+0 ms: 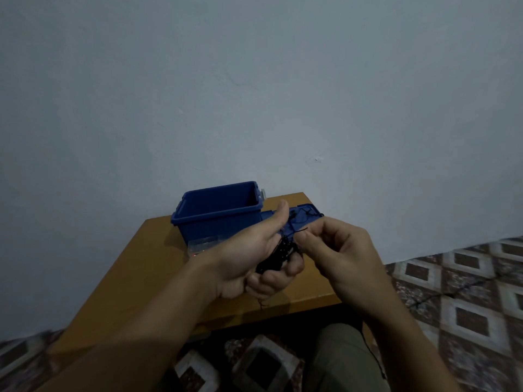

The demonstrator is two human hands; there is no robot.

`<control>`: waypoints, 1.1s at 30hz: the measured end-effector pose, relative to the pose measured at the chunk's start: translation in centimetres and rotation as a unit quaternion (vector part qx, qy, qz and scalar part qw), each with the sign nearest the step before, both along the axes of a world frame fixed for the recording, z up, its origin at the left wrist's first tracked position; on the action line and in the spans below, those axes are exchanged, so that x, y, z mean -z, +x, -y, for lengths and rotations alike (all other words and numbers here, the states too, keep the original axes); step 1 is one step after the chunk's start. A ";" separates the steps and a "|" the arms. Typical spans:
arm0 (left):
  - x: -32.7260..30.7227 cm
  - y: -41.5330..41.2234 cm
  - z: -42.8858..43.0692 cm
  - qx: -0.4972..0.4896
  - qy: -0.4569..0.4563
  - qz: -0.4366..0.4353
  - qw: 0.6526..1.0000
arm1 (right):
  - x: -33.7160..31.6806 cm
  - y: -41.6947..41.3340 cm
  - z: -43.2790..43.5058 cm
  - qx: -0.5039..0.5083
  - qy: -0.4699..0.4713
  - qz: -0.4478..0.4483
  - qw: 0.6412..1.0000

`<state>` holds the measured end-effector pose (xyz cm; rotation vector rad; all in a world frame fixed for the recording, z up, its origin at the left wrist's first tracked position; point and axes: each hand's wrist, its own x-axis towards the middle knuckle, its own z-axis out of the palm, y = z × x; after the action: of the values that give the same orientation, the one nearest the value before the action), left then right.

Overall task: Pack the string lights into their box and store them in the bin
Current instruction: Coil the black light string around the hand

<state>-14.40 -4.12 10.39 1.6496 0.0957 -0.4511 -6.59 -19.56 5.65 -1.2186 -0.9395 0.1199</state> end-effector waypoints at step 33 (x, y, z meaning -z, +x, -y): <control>-1.1 0.4 1.0 -0.076 -0.285 0.193 0.936 | 1.3 0.5 -0.3 -0.047 -0.248 0.012 0.967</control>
<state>-13.96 -5.10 11.45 1.1170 -0.1865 -0.0172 -6.05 -19.23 4.33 -1.6370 -1.0229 0.4373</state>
